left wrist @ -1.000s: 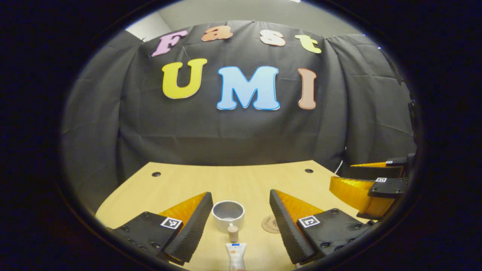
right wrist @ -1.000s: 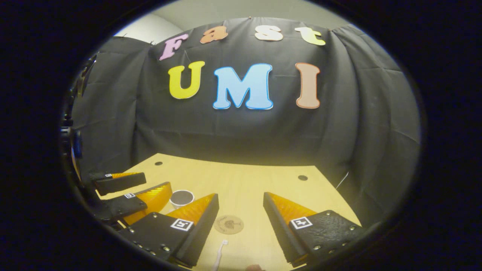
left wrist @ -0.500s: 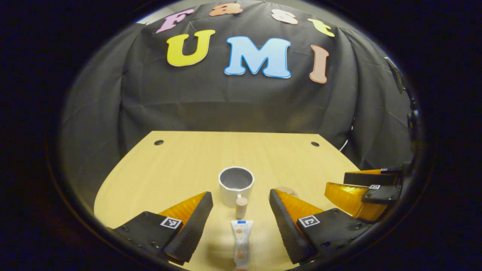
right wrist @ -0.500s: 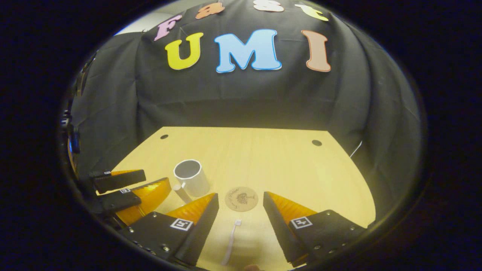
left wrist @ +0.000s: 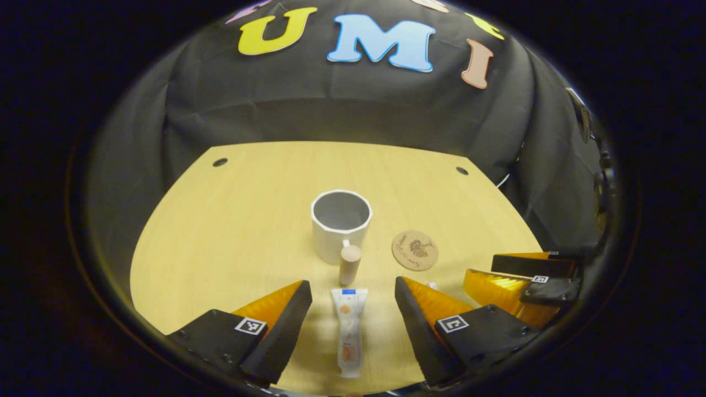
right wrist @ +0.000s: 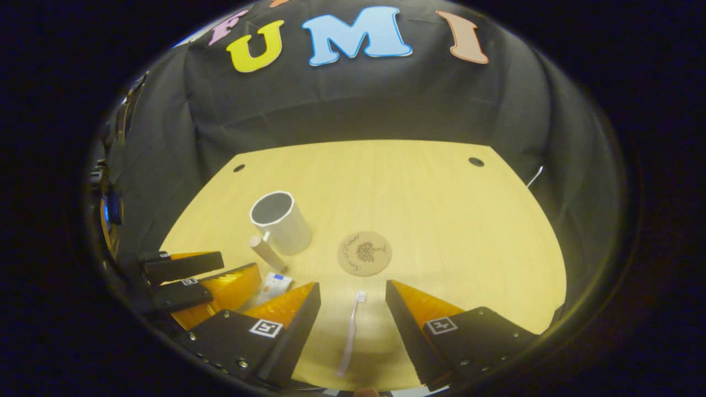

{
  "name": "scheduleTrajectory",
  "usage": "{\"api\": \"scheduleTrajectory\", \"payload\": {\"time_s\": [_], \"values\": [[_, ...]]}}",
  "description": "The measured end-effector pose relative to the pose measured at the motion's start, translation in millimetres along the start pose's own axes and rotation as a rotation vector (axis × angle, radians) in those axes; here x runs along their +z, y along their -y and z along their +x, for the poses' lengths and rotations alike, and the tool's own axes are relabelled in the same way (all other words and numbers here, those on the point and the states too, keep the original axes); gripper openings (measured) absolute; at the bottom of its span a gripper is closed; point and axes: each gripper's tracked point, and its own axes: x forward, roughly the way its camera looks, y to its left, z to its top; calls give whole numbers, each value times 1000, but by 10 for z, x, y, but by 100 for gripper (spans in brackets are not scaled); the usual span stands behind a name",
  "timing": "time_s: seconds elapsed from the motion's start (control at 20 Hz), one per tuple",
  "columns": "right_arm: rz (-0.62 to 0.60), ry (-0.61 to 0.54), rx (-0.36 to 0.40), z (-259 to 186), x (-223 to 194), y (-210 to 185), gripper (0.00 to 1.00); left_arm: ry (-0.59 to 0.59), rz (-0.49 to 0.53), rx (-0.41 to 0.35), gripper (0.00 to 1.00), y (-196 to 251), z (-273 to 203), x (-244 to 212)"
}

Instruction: Put the toothbrush and toothpaste on the desktop into the cup, then pick up the cup and place it on the coaster on the desktop.

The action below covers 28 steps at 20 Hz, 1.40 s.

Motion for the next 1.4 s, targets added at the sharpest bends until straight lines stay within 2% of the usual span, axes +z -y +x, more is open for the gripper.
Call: {"api": "scheduleTrajectory", "payload": {"time_s": [0.15,0.3,0.4,0.45,0.55,0.95,1.2,1.25,1.3,1.35,1.4], "values": [[7,-86,-5,85,-202,-4,79,-94,-3,7,99,-52,60,-152],[18,-162,-3,139,-359,-31,79,-181,-1,-2,95,-37,104,-288],[29,-204,1,174,-458,-51,79,-253,2,-4,98,-49,159,-462],[32,-230,-1,192,-507,-56,79,-284,12,0,95,-50,173,-509],[30,-276,-11,228,-606,-37,79,-338,31,6,99,-58,207,-612],[13,-443,-34,318,-921,-19,80,-528,19,8,98,-78,258,-974],[16,-517,-30,388,-1065,-55,80,-584,-1,8,98,-98,311,-1079],[20,-526,-31,397,-1087,-51,80,-591,-4,5,96,-82,328,-1101],[25,-532,-34,404,-1088,-51,81,-597,-3,6,87,-83,331,-1107],[25,-537,-36,433,-1105,-41,80,-601,0,9,86,-92,336,-1114],[25,-542,-45,441,-1111,-21,79,-608,2,9,70,-97,328,-1120]]}}
